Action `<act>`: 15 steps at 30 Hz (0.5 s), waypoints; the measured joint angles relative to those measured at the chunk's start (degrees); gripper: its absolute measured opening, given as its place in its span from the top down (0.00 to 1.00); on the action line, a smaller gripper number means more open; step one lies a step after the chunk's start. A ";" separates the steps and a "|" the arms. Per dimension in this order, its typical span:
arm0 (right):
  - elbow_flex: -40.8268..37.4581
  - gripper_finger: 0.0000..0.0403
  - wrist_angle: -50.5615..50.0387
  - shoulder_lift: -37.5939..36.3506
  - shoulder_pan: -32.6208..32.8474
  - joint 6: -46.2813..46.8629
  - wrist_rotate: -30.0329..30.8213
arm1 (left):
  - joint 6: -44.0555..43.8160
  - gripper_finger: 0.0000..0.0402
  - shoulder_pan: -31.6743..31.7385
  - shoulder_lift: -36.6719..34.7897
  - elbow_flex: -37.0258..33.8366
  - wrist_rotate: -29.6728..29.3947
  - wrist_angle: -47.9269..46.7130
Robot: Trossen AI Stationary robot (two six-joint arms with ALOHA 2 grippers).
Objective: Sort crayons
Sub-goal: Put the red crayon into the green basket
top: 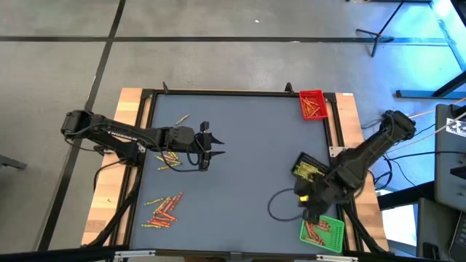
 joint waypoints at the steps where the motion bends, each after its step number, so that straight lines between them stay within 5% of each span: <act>1: 0.00 0.95 -0.14 0.00 1.50 2.84 -0.09 | 0.02 0.65 0.00 0.00 0.00 0.00 0.00; 15: 0.00 0.94 0.95 8.72 19.55 42.41 -8.29 | 4.53 0.65 0.07 0.00 0.00 0.00 1.60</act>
